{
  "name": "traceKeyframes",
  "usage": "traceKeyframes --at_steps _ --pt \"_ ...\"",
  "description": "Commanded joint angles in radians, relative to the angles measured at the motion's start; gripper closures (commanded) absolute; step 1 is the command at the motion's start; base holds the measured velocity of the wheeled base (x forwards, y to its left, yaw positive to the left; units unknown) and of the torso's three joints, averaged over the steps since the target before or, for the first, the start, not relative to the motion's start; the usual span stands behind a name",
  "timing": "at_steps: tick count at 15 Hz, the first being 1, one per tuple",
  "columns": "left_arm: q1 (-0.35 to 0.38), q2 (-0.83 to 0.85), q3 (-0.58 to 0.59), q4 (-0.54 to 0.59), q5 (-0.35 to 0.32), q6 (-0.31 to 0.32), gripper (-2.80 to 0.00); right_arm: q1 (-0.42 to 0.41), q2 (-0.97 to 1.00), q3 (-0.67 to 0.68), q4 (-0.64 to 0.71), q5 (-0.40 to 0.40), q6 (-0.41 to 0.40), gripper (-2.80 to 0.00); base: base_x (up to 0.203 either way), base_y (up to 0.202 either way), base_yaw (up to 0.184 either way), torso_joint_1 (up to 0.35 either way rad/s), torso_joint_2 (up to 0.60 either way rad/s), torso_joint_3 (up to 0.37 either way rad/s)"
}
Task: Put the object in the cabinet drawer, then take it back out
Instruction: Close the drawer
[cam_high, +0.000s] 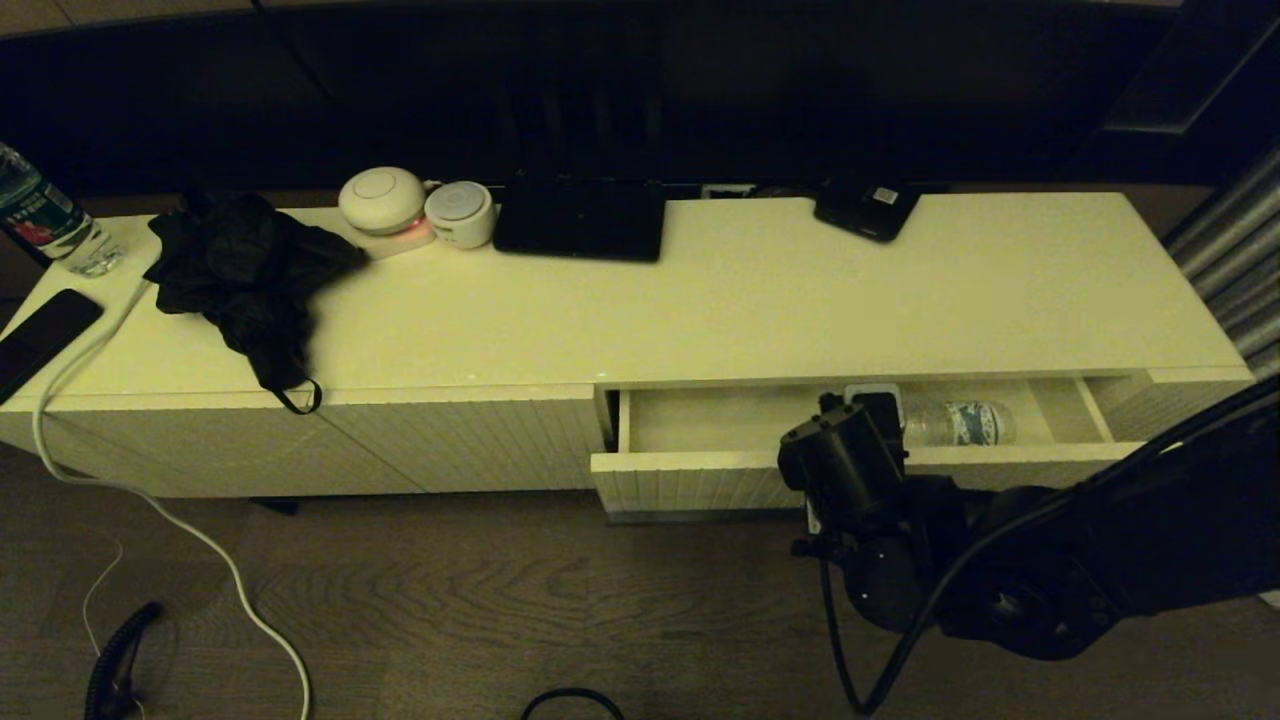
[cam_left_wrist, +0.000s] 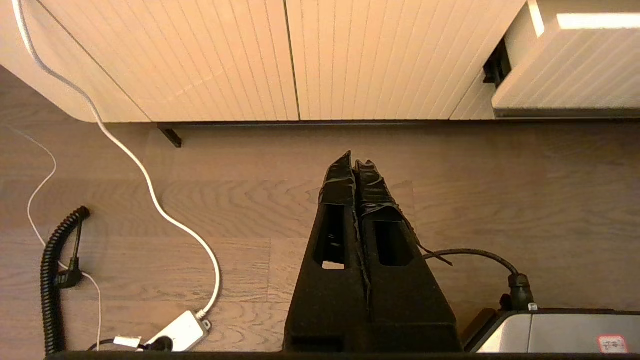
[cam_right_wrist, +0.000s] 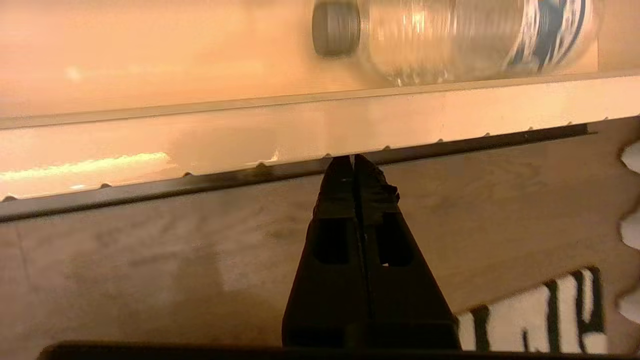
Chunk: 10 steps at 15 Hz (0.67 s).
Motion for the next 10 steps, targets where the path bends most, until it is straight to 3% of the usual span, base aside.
traceKeyframes --at_steps 1,5,10 --pt "0.0 -0.002 0.002 0.0 0.0 0.0 0.0 -0.011 0.001 -0.003 -0.022 -0.005 -0.014 0.0 0.0 0.0 0.0 0.0 0.0 0.0" --pt "0.0 -0.002 0.001 0.0 0.0 0.0 0.0 -0.021 0.006 0.004 -0.13 -0.024 -0.053 0.0 0.0 0.0 0.0 0.0 0.0 0.0" --pt "0.0 -0.002 0.001 0.0 0.0 0.0 0.0 -0.057 0.035 -0.023 -0.163 -0.022 -0.055 0.0 0.0 0.0 0.0 0.0 0.0 0.0"
